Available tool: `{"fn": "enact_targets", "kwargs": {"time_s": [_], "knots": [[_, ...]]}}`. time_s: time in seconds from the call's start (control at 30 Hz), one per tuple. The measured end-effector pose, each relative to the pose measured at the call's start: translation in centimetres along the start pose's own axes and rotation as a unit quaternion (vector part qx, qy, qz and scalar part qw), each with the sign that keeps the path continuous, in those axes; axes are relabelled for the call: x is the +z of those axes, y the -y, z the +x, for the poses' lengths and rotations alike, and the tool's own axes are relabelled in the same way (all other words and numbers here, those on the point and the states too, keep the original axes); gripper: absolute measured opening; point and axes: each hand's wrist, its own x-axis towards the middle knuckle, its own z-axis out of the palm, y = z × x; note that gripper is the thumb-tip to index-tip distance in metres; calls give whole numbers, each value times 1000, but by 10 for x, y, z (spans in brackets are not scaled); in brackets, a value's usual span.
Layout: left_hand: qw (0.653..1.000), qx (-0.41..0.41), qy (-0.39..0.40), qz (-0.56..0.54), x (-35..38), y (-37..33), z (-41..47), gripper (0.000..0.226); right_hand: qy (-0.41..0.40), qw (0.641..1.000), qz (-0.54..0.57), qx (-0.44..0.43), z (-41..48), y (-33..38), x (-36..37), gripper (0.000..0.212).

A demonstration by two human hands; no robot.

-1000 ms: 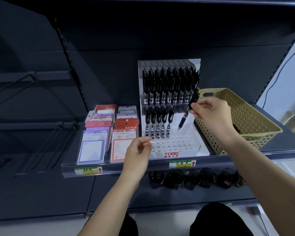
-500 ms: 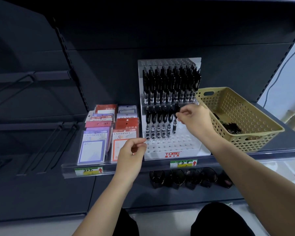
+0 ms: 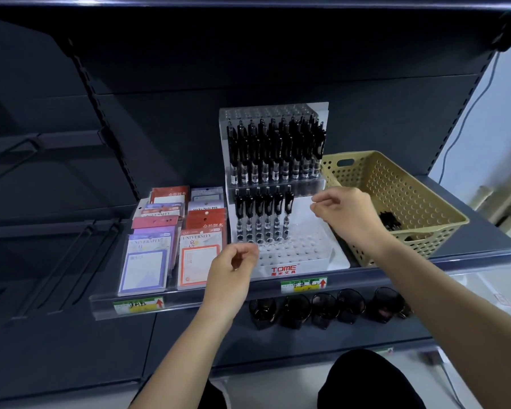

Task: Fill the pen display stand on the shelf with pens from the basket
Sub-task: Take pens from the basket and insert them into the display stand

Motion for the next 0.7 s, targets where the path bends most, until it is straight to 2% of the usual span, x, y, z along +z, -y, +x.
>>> {"fn": "enact_targets", "kwargs": {"time_s": [0.27,0.4,0.53,0.7], "knots": [[996,30,74,38,55,-26,1,11,-43,995,-90,23,-20,-53,-75,22],[989,64,114,71,91,-45,10,11,33,987,-146,51,-24,-77,-99,23],[982,70,136,114,128,-60,24,37,113,975,-187,44,-24,-96,-107,24],[969,-4,172,174,170,-69,48,59,103,979,-175,15,-23,-108,-106,22]]}}
